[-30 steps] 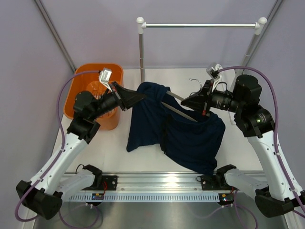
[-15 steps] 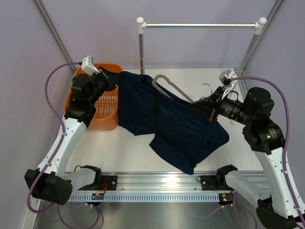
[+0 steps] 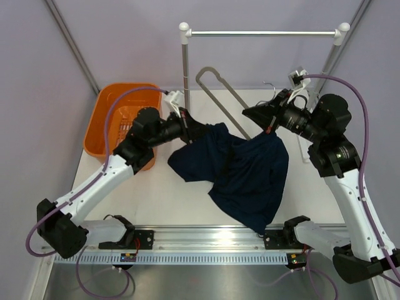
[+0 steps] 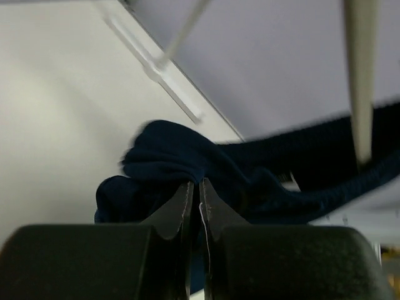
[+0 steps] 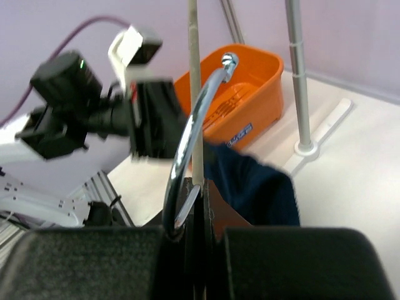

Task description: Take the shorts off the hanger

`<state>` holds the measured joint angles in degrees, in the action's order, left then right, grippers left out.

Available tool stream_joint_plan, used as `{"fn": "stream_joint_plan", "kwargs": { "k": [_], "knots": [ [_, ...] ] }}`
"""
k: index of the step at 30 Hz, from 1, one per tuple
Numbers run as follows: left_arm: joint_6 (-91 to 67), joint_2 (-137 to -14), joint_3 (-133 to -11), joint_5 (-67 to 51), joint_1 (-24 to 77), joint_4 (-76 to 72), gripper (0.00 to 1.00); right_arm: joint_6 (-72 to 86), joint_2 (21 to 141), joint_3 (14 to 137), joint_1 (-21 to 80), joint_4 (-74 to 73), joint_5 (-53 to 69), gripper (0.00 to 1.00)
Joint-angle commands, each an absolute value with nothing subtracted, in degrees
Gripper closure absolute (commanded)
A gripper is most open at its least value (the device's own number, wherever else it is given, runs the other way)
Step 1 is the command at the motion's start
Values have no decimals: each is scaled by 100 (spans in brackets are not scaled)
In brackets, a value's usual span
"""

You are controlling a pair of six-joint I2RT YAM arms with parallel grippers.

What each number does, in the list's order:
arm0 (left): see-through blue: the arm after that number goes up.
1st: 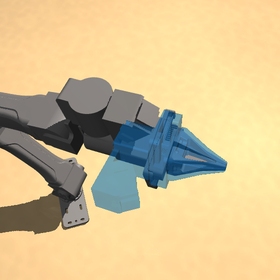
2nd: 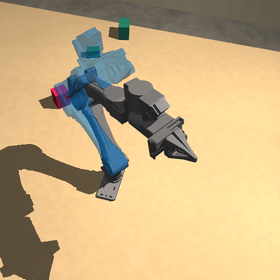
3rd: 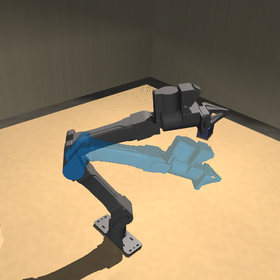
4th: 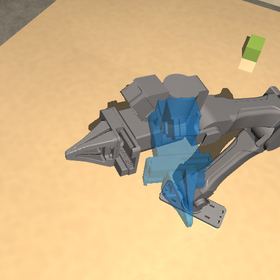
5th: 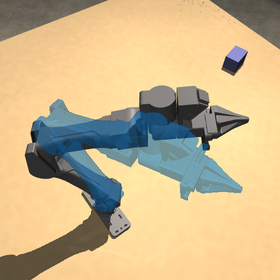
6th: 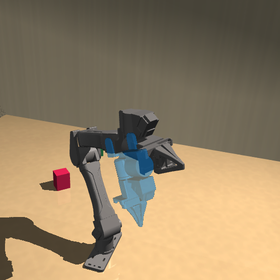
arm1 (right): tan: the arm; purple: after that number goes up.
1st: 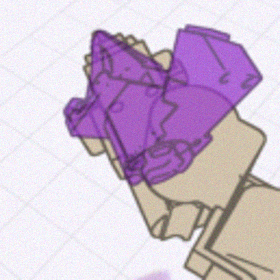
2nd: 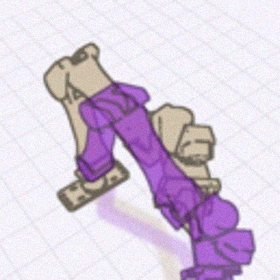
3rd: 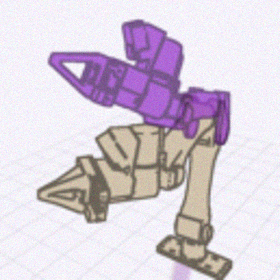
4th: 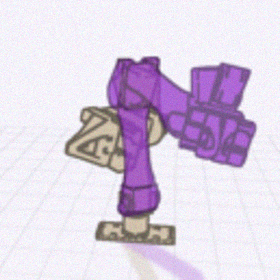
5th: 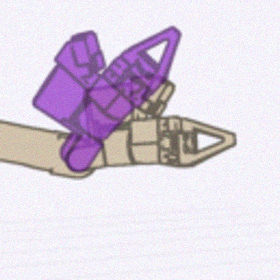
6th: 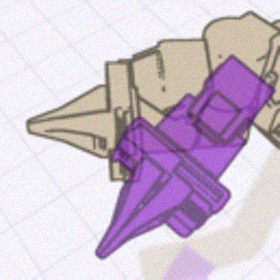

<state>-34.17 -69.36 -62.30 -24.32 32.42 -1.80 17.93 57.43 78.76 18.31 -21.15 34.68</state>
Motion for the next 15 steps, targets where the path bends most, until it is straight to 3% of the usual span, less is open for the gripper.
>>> {"fn": "stream_joint_plan", "kwargs": {
  "k": [1, 5, 15],
  "knots": [
    [-2726, -6803, -6398, -2654, 4059, -325, 100, 2258, 5958, 8376, 1828, -1021, 3121, 100],
    [-2347, -6811, -6512, -2610, 5016, -545, 100, 2452, 6143, 8385, 1828, -555, 2708, 100],
    [-1609, -6979, -7303, -3506, 5967, -124, 100, 2392, 6073, 7840, 1898, 817, 1356, 100]
  ]
}}
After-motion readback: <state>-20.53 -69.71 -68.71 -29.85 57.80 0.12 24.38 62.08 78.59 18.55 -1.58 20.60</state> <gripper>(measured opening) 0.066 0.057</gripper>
